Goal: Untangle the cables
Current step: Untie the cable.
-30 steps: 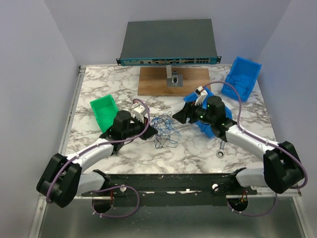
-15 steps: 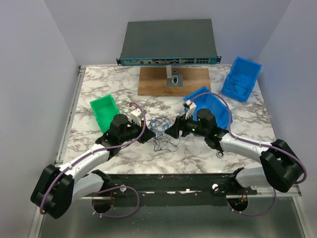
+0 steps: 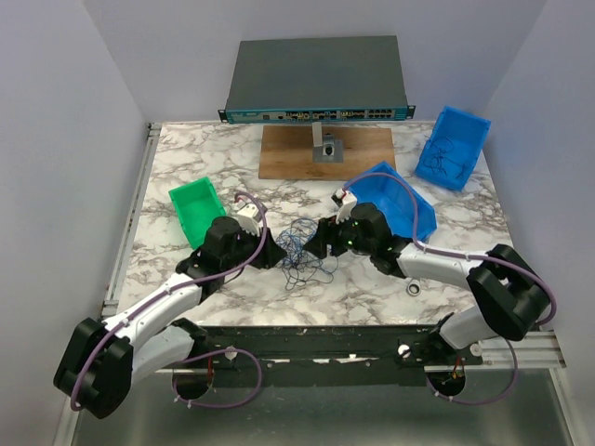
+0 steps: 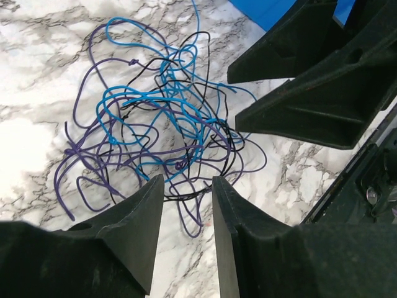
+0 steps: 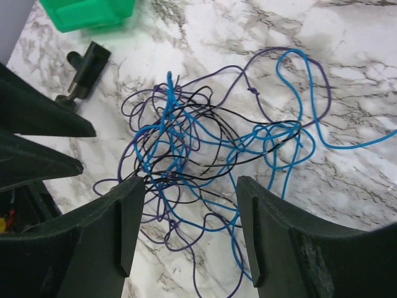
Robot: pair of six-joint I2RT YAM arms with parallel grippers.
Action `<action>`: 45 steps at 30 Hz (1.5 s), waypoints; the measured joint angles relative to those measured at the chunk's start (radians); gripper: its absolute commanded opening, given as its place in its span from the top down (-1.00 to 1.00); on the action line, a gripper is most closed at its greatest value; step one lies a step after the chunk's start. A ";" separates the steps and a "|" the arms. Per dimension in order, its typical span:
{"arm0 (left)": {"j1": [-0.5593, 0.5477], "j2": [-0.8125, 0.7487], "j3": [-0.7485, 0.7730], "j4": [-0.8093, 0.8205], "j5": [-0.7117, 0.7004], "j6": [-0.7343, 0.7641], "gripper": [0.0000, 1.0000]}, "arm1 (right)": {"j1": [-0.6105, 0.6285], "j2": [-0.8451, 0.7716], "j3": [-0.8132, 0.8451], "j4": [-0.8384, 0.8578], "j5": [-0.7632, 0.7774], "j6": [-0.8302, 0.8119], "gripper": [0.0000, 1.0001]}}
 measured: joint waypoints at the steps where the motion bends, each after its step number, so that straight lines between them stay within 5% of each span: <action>1: 0.000 -0.005 0.000 -0.009 -0.007 -0.003 0.20 | 0.000 0.005 0.004 -0.007 0.014 0.000 -0.35; 15: 0.000 -0.010 0.000 -0.051 -0.022 -0.006 0.09 | 0.017 0.084 0.017 0.044 -0.086 0.013 -0.32; 16: -0.001 -0.010 0.000 -0.049 -0.021 -0.006 0.09 | 0.025 0.097 0.024 0.043 -0.089 0.016 -0.24; 19: -0.006 -0.010 0.000 -0.047 -0.021 -0.004 0.09 | 0.049 0.126 0.055 0.043 -0.092 0.017 0.54; 23: -0.007 -0.015 0.000 -0.048 -0.021 0.002 0.09 | 0.061 0.138 0.102 0.031 -0.092 0.013 0.98; 45: -0.034 -0.005 0.002 -0.039 -0.021 0.012 0.01 | 0.061 -0.205 0.029 -0.224 0.147 -0.005 0.99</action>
